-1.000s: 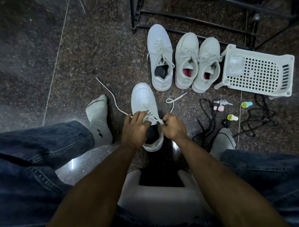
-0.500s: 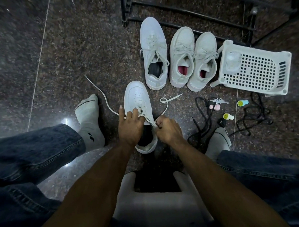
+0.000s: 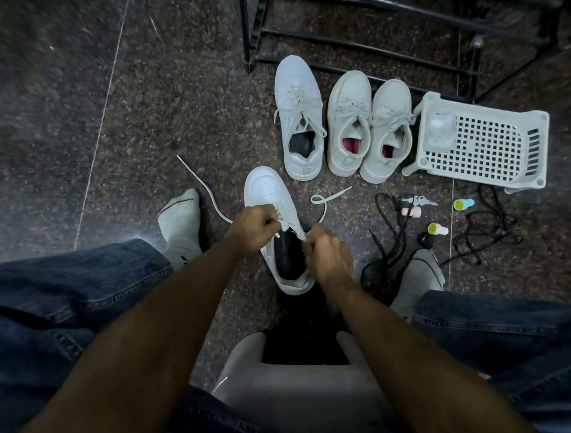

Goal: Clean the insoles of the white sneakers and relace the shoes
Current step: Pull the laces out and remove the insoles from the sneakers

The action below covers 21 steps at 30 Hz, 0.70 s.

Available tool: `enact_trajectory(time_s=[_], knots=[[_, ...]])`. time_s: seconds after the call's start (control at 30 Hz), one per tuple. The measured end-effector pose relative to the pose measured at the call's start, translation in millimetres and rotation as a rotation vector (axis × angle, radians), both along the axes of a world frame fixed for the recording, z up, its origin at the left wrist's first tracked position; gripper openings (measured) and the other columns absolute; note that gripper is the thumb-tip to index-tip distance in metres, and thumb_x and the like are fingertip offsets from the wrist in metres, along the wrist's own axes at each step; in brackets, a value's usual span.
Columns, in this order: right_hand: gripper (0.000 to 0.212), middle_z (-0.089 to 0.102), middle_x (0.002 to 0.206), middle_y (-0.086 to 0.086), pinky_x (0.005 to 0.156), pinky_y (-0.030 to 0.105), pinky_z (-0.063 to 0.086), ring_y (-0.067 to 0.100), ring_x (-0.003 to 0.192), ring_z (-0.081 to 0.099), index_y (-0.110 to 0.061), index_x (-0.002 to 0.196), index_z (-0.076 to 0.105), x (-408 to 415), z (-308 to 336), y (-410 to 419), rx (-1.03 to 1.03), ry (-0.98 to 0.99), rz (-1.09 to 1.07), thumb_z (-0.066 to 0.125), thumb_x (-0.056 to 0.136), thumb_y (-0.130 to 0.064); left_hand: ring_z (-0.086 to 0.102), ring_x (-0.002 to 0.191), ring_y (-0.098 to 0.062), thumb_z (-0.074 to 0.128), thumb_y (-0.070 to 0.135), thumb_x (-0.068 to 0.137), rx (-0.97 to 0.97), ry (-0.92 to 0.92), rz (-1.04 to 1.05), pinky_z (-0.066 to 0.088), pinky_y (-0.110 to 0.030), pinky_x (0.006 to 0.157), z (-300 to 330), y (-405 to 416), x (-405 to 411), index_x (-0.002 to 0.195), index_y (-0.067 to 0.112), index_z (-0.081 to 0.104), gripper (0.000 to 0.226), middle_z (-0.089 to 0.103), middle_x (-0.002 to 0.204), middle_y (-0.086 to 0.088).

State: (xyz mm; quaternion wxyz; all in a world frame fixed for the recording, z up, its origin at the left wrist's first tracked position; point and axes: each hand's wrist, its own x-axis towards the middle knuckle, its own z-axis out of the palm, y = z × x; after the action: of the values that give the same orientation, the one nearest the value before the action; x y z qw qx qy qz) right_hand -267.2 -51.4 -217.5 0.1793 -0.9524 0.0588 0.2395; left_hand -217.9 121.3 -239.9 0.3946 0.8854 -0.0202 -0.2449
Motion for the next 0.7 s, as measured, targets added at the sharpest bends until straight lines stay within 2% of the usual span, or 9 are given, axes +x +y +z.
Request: enact_trajectory(time_s=[0.1,0.2,0.3,0.43,0.5,0.57,0.7], knots=[[0.010,0.062,0.100,0.007,0.069,0.037,0.046,0.031,0.090,0.062,-0.015,0.099,0.056,-16.8,7.9,3.2,0.012,-0.161,0.077,0.054,0.090,-0.020,0.063,0.083,-0.025,0.062,0.023,0.081,0.067,0.109,-0.011,0.050,-0.037,0.073,0.7,-5.5,9.0,0.073,0.015,0.064,0.011,0.065,0.078,-0.001],[0.017,0.065,0.106,0.009,0.075,0.037,0.047,0.034,0.095,0.063,-0.013,0.101,0.061,-25.1,8.8,12.2,0.048,-0.025,0.193,0.051,0.089,-0.019,0.063,0.088,-0.025,0.064,0.020,0.084,0.129,0.156,-0.009,0.051,-0.037,0.077,-0.4,-7.3,11.7,0.074,0.018,0.063,0.011,0.069,0.087,-0.005],[0.024,0.062,0.117,0.013,0.086,0.039,0.047,0.036,0.106,0.061,-0.011,0.111,0.058,-26.9,3.7,27.0,0.039,0.151,0.062,0.051,0.089,-0.018,0.062,0.088,-0.024,0.064,0.019,0.084,0.126,0.162,0.029,0.050,-0.036,0.077,1.9,-8.4,8.9,0.076,0.015,0.065,0.009,0.068,0.087,-0.005],[0.042,0.046,0.135,0.018,0.098,0.039,0.042,0.035,0.124,0.049,-0.003,0.129,0.045,-17.9,-4.5,43.2,0.091,0.259,-0.099,0.054,0.092,-0.023,0.062,0.088,-0.023,0.063,0.018,0.084,0.129,0.162,0.050,0.048,-0.033,0.075,5.1,-11.6,5.7,0.079,0.013,0.066,0.008,0.069,0.091,-0.004],[0.051,0.040,0.138,0.024,0.104,0.037,0.036,0.036,0.129,0.041,0.002,0.134,0.038,-12.5,-7.9,45.6,0.104,0.301,-0.108,0.056,0.092,-0.021,0.062,0.089,-0.023,0.062,0.018,0.084,0.126,0.172,0.050,0.048,-0.033,0.075,4.3,-11.9,5.5,0.077,0.016,0.064,0.008,0.069,0.091,-0.004],[0.056,0.039,0.138,0.026,0.105,0.037,0.035,0.037,0.130,0.040,0.004,0.135,0.035,-10.2,-12.8,45.3,0.084,0.316,-0.112,0.057,0.091,-0.021,0.062,0.090,-0.024,0.062,0.018,0.083,0.116,0.184,0.045,0.051,-0.035,0.077,3.6,-12.2,5.7,0.074,0.019,0.063,0.009,0.069,0.091,-0.004],[0.056,0.045,0.137,0.020,0.102,0.043,0.040,0.035,0.129,0.042,-0.005,0.135,0.040,-7.2,-21.7,44.6,0.066,0.340,-0.161,0.057,0.090,-0.035,0.062,0.089,-0.025,0.062,0.019,0.083,0.136,0.181,0.047,0.052,-0.039,0.078,3.9,-14.3,4.9,0.073,0.020,0.062,0.010,0.070,0.089,-0.005]])
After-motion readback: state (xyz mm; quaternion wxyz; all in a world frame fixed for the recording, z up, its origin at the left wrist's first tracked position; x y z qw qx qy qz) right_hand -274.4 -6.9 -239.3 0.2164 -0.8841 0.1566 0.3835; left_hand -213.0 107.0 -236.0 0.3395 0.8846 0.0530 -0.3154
